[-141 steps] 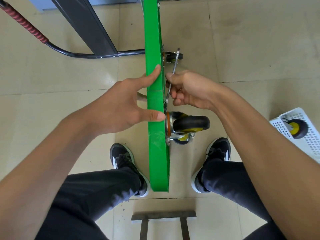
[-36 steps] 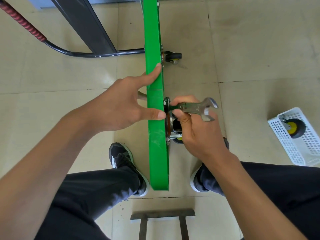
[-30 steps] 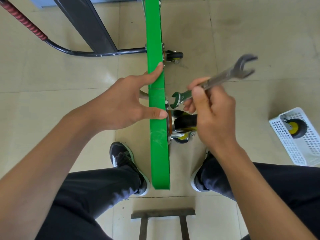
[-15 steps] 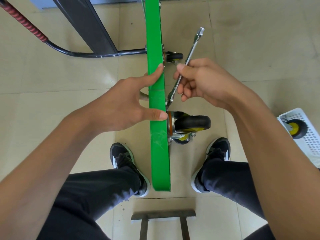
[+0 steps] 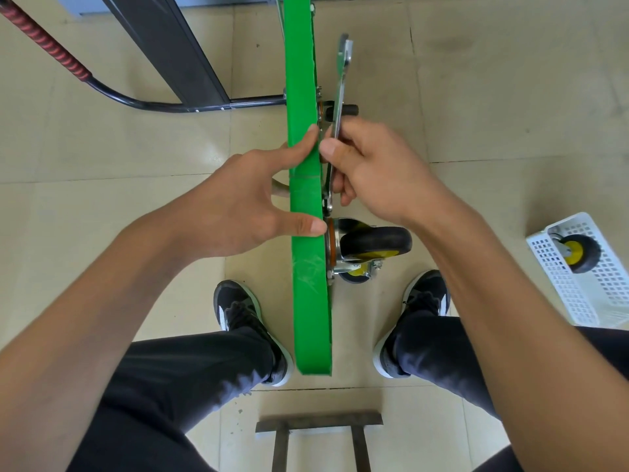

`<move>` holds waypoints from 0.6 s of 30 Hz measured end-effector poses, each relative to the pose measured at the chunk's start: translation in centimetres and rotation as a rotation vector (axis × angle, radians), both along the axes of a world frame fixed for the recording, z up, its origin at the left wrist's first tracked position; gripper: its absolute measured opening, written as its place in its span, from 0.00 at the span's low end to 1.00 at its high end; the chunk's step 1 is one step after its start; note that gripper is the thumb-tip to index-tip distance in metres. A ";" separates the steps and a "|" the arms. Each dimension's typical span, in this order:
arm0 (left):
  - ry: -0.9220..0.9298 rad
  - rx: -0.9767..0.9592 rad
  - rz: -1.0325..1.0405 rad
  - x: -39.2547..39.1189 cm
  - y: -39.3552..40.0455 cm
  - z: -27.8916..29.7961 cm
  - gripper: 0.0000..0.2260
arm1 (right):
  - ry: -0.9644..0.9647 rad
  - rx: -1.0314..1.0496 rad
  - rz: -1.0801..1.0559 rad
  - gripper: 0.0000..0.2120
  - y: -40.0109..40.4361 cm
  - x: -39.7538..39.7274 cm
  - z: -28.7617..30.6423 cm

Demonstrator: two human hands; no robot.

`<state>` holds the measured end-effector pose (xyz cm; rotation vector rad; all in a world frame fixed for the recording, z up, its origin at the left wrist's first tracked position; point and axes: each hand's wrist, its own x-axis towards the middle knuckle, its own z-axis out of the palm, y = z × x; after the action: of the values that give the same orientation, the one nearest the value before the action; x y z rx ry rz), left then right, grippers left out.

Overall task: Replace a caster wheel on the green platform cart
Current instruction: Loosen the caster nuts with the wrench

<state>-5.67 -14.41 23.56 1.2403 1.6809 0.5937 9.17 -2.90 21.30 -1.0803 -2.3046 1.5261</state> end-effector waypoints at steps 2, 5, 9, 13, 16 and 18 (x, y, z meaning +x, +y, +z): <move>0.018 -0.011 -0.002 -0.1 -0.1 -0.1 0.49 | 0.070 0.018 -0.099 0.09 -1.0 0.7 -0.5; 0.029 -0.020 -0.009 -0.1 -0.1 -0.2 0.49 | 0.120 0.095 -0.183 0.09 -2.1 1.4 -1.2; 0.041 -0.023 -0.005 -0.1 -0.1 -0.1 0.50 | 0.228 0.219 -0.185 0.06 -3.7 2.2 -1.8; 0.052 -0.030 -0.006 -0.1 -0.1 0.1 0.50 | 0.295 0.367 -0.189 0.07 -5.8 3.4 -3.0; 0.037 -0.034 -0.004 0.0 -0.1 0.1 0.50 | 0.279 0.411 -0.244 0.11 -7.4 4.4 -4.1; 0.031 -0.030 -0.007 -0.1 -0.1 0.1 0.50 | 0.304 0.377 -0.270 0.13 -7.7 4.8 -4.6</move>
<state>-5.73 -14.55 23.65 1.2391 1.7050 0.5455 13.96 -10.58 16.70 -0.9361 -2.0302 1.0210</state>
